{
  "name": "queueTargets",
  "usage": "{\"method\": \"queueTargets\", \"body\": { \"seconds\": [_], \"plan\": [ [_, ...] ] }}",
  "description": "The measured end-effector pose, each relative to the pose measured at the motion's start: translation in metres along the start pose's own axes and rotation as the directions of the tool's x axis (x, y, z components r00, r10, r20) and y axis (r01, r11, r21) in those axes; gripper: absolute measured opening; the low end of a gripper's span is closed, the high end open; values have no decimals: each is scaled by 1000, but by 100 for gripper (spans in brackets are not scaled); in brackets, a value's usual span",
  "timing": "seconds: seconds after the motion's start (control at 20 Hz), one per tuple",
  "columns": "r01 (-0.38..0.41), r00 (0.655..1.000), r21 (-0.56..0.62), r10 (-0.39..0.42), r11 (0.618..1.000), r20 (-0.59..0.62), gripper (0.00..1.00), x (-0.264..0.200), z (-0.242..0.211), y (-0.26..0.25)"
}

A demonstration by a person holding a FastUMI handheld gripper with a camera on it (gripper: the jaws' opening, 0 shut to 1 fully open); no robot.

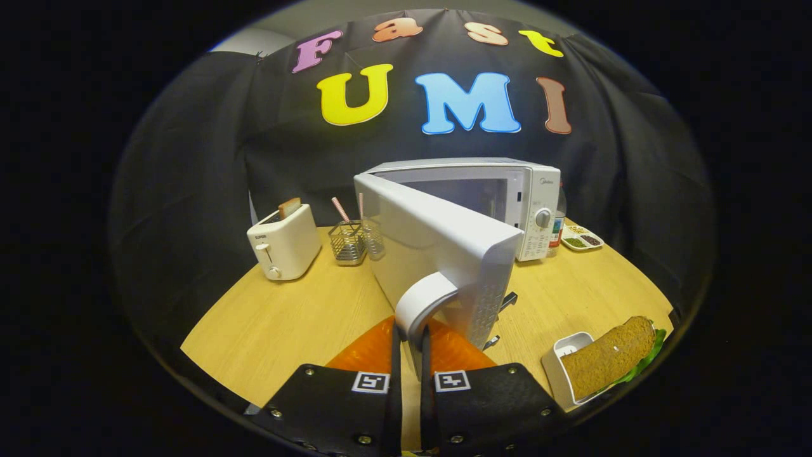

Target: Open the microwave, put the food inside, and close the microwave door.

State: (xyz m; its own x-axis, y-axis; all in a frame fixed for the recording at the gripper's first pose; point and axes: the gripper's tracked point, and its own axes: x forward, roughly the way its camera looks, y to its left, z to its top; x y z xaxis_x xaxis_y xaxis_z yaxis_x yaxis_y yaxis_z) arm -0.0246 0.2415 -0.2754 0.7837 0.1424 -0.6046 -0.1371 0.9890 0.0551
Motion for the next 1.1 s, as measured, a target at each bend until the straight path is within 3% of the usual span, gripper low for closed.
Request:
{"method": "queueTargets", "body": {
  "seconds": [0.35, 0.5, 0.65, 0.7, 0.85, 0.9, 1.0, 1.1],
  "plan": [
    [-84, 996, -79, 84, 993, -5, 16, -16, -10, 49],
    [-189, 982, -98, 188, 977, -14, 20, -28, -18, 77],
    [-343, 939, -91, 340, 935, -44, 26, -53, -21, 106],
    [-382, 924, -103, 379, 919, -49, 41, -61, -21, 113],
    [-446, 894, -162, 446, 880, -34, 65, -91, -9, 110],
    [-456, 888, -166, 458, 874, -28, 82, -102, -5, 104],
    [-481, 874, -149, 485, 864, -11, 92, -117, 3, 95],
    [-481, 874, -128, 486, 867, 7, 95, -128, 18, 76]
  ]
}}
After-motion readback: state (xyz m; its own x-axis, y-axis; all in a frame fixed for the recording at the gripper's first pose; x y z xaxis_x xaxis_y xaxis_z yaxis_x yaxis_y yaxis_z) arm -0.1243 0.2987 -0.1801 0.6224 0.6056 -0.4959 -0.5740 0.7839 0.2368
